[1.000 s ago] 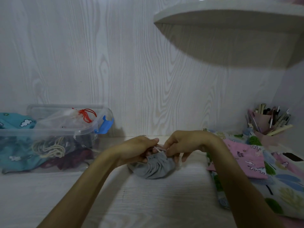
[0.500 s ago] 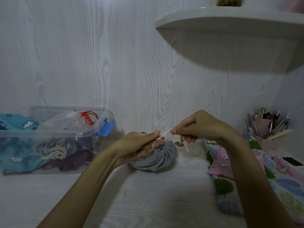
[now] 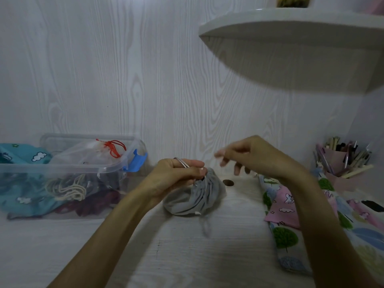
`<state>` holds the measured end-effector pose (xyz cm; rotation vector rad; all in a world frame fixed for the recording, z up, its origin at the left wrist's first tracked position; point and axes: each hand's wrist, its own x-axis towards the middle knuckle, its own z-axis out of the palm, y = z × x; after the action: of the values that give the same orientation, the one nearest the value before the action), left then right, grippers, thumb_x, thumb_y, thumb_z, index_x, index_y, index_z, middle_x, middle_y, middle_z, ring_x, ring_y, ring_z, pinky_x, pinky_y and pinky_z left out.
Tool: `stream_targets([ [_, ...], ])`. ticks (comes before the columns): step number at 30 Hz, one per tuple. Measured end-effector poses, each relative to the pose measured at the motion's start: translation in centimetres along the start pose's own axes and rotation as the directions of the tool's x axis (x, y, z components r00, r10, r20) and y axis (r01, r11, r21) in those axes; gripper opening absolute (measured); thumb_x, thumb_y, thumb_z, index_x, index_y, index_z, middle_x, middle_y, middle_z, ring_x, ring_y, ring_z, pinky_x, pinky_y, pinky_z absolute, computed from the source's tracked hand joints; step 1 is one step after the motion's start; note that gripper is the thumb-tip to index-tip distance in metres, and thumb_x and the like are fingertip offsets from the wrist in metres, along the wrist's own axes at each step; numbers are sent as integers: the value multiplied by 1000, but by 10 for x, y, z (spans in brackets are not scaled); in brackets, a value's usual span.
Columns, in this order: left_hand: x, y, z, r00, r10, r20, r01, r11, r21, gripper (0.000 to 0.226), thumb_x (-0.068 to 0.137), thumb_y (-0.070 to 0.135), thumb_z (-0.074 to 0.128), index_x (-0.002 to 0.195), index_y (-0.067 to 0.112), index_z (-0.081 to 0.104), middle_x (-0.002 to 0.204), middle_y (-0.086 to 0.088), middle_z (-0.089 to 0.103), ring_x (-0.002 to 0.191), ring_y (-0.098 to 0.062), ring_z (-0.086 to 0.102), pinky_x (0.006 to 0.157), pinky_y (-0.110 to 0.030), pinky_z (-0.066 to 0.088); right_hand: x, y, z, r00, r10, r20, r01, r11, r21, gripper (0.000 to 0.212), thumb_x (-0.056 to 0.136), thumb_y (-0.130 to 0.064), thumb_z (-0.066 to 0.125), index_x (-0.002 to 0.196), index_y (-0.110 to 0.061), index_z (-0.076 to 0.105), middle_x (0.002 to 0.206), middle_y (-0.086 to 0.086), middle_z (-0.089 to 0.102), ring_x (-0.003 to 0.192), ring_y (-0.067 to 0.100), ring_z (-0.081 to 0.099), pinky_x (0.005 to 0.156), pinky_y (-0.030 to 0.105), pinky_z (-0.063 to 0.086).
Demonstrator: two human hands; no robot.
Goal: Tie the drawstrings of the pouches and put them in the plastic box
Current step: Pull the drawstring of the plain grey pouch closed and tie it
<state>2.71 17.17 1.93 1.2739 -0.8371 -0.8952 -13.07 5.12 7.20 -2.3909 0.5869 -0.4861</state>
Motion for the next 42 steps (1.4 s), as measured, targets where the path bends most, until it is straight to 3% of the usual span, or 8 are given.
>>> stream_targets([
  [5, -3, 2, 4, 973, 232, -18, -220, 945, 242, 18, 71, -5, 74, 83, 9, 73, 68, -1, 74, 66, -8, 71, 62, -12, 52, 7, -3, 24, 981, -11, 193, -23, 984, 175, 24, 97, -13, 47, 119, -20, 56, 94, -8, 68, 68, 8, 66, 52, 13, 47],
  [11, 2, -3, -9, 840, 528, -123, -339, 689, 640, 16, 68, 7, 80, 79, 17, 74, 70, 7, 72, 65, -2, 69, 65, -15, 56, 20, 1, 44, 986, 135, 95, -158, 938, 308, 23, 97, -14, 46, 111, -14, 65, 62, -3, 64, 48, 3, 60, 40, 10, 38],
  [20, 10, -17, -21, 663, 742, -98, -344, 419, 840, 36, 70, 60, 63, 76, 26, 75, 67, 13, 67, 60, -3, 61, 58, -26, 56, 27, 14, 56, 964, 121, 236, -218, 869, 445, 25, 93, -23, 56, 112, -11, 68, 67, -5, 58, 45, 1, 46, 46, 14, 38],
  [24, 10, -16, -23, 713, 701, -6, -386, 399, 832, 22, 75, 47, 70, 82, 28, 77, 74, 13, 73, 67, 2, 64, 62, -24, 56, 28, 16, 57, 973, 179, 145, -225, 868, 442, 15, 86, -18, 66, 99, -14, 73, 58, -9, 63, 46, 2, 45, 46, 14, 37],
  [28, 11, -15, -24, 775, 629, 56, -382, 397, 835, 21, 79, 41, 66, 89, 27, 76, 79, 18, 70, 73, 4, 63, 68, -19, 55, 28, 22, 44, 991, 116, -68, -88, 945, 316, 8, 81, -27, 72, 88, -26, 75, 81, -4, 72, 65, 5, 57, 56, 19, 42],
  [31, 12, -13, -22, 773, 633, 40, -353, 377, 856, 19, 83, 40, 64, 90, 27, 74, 81, 17, 69, 73, 4, 62, 67, -19, 54, 27, 27, 36, 988, 149, 33, -153, 952, 266, 17, 80, -43, 67, 87, -30, 75, 101, -1, 70, 94, 17, 60, 80, 36, 46],
  [34, 11, -12, -23, 773, 634, 31, -331, 361, 872, 18, 85, 37, 63, 94, 25, 73, 86, 13, 68, 76, 1, 60, 67, -12, 48, 24, 30, 28, 976, 170, 139, -204, 935, 291, 22, 90, -34, 57, 84, -19, 71, 93, -1, 68, 87, 14, 55, 80, 28, 41],
  [42, 15, -14, -21, 772, 633, 49, -387, 409, 826, 4, 88, 37, 59, 88, 34, 61, 88, 17, 63, 83, 3, 58, 66, -18, 48, 33, 21, 39, 977, 150, 153, -203, 411, 889, 23, 88, -29, 58, 67, -19, 59, 72, -5, 58, 69, 10, 52, 75, 24, 38],
])
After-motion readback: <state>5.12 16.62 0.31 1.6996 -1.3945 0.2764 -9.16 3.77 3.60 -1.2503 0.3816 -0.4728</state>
